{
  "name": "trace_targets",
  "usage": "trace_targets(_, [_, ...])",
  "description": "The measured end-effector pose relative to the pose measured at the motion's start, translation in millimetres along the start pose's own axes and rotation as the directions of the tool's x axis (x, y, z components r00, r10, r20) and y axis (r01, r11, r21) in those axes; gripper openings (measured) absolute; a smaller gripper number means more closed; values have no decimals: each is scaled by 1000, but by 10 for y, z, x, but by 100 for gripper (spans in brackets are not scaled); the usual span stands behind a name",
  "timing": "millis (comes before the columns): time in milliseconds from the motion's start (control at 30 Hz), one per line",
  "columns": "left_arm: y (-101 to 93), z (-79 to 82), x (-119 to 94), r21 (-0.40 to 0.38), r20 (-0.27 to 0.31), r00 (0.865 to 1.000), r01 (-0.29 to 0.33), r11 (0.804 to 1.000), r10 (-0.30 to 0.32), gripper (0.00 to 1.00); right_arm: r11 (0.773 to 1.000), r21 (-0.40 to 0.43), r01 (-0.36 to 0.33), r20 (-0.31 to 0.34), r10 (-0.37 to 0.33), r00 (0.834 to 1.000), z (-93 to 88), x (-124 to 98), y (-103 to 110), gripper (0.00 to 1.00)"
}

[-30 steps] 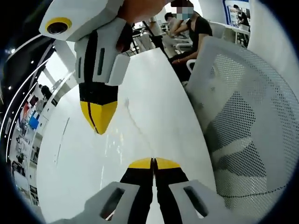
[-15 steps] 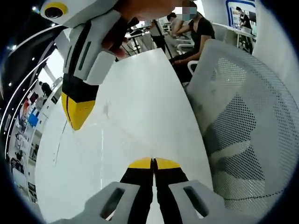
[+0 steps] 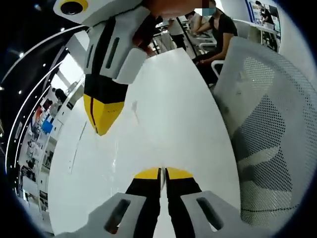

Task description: Open the resealable bag by pulling the two sides of the seal apart until the entire bag opening is separated and visibly accessible.

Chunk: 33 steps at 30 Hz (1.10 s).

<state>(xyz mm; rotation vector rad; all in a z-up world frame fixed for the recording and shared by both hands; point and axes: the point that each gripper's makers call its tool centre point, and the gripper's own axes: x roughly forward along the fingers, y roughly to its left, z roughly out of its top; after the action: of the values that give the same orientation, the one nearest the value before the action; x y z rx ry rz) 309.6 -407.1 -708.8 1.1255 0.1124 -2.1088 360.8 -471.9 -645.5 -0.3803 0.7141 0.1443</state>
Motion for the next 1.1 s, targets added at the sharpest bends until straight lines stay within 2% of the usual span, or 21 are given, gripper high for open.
trace_targets(67, [-12, 1, 5, 11, -4, 1000, -5, 1000, 5, 1, 1000, -11, 17, -4, -17, 1000, -3, 3, -23, 0])
trace_targets(133, [64, -28, -2, 37, -14, 999, -49, 998, 50, 3, 1000, -9, 24, 5, -24, 1000, 10, -3, -29, 0])
trace_targets(167, [74, -38, -2, 28, -16, 998, -54, 998, 55, 5, 1000, 15, 17, 19, -17, 1000, 31, -14, -35, 0])
trace_targets(300, [121, -43, -9, 28, -15, 997, -76, 997, 76, 8, 1000, 13, 5, 28, -5, 1000, 42, -14, -18, 0])
trace_targets(433, [135, -45, -14, 25, -15, 996, -82, 996, 83, 9, 1000, 13, 5, 24, -5, 1000, 36, -13, -15, 0])
trace_targets(633, [251, -45, -26, 13, -18, 991, -131, 991, 131, 10, 1000, -11, -13, -2, 13, 1000, -38, 13, 36, 0])
trace_targets(900, [289, 18, -45, 13, 11, 988, -154, 988, 154, 10, 999, -49, -2, -10, 1, 1000, -103, 46, 3, 0])
trace_targets(933, [304, 32, -58, -29, 21, 987, -162, 986, 162, 11, 999, -54, 0, -10, 0, 1000, -109, 53, -2, 0])
trace_targets(1100, [318, 47, -84, -39, 27, 985, -170, 985, 171, 13, 997, -77, 4, -17, -5, 1000, -148, 84, -47, 0])
